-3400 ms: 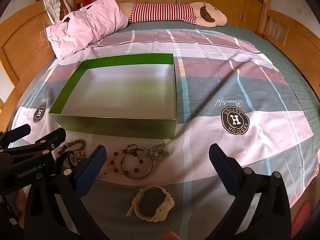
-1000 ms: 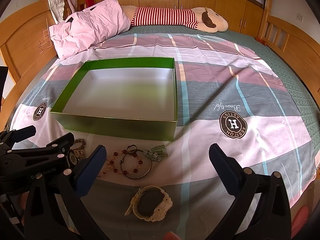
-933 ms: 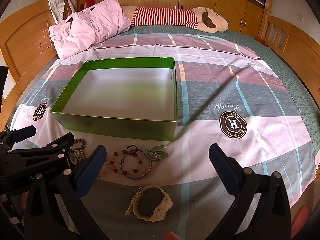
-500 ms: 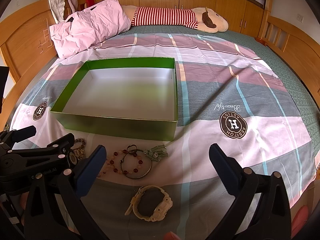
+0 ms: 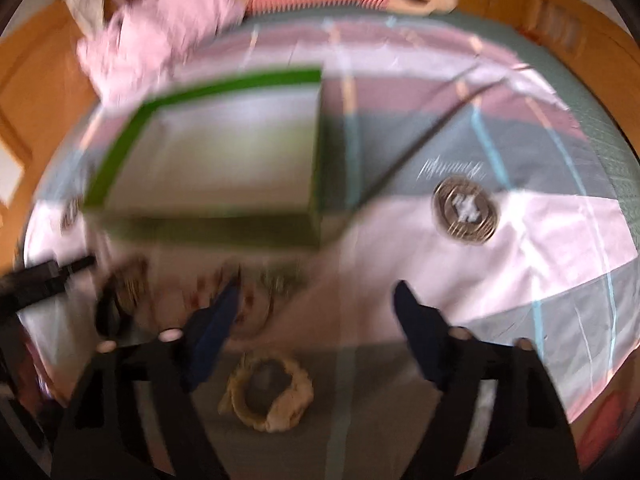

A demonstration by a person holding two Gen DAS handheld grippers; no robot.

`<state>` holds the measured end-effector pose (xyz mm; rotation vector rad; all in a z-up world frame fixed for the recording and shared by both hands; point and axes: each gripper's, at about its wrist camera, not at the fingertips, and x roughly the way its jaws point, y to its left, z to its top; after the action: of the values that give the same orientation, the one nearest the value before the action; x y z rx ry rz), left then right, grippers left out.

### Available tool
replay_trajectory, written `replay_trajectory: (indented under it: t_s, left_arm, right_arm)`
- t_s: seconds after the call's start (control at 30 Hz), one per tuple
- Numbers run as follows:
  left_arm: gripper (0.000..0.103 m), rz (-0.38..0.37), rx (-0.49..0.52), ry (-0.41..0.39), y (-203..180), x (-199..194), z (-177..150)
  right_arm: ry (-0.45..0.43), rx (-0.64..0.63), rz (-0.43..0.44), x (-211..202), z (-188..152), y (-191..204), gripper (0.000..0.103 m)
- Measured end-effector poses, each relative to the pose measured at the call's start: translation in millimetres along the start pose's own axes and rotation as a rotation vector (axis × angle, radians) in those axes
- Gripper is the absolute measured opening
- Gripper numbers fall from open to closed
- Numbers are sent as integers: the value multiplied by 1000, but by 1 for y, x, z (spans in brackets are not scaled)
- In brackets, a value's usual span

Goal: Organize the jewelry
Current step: 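Grasp the black watch with the left gripper while the right gripper grasps the white watch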

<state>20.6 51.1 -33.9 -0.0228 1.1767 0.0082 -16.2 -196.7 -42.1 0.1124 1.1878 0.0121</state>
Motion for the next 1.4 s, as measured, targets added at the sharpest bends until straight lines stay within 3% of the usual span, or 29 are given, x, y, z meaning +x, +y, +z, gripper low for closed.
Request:
replay_trajectory:
  t_s: [0.03, 0.13, 0.33, 0.4, 0.5, 0.57, 0.6, 0.73, 0.83, 0.9, 1.0, 1.17, 1.4]
  left_arm:
    - [69, -5, 4, 17, 2, 2, 0]
    - [69, -27, 36, 79, 7, 8, 1]
    - [69, -18, 107, 147, 3, 20, -12]
    - [69, 7, 126, 179, 0, 31, -16]
    - [68, 8, 118, 209, -1, 41, -20]
    - [51, -35, 96, 234, 1, 46, -22]
    - [30, -75, 76, 257, 2, 49, -23]
    - [13, -169, 51, 276, 0, 51, -26]
    - [13, -264, 30, 254, 0, 43, -24]
    - [14, -277, 30, 252, 0, 40, -24]
    - [18, -244, 16, 261, 6, 40, -25]
    - [34, -185, 4, 251, 16, 45, -23]
    - [36, -173, 49, 259, 0, 51, -23]
  right_arm:
    - [56, -28, 26, 7, -4, 2, 58]
    - [163, -127, 52, 17, -18, 7, 58]
    - [261, -185, 23, 37, -36, 4, 57]
    - [282, -188, 18, 45, -39, 4, 50]
    - [275, -181, 17, 50, -39, 7, 28]
    - [216, -194, 23, 48, -38, 12, 20]
    - [191, -193, 43, 45, -37, 14, 19]
    - [85, -163, 76, 32, -30, 13, 19]
    - [32, -124, 91, 22, -21, 6, 19]
    - [48, -104, 91, 17, -15, 1, 19]
    - [53, -65, 93, 12, -5, -8, 24]
    - [-1, -18, 94, 12, -6, -14, 40]
    - [41, -60, 64, 23, -14, -1, 40]
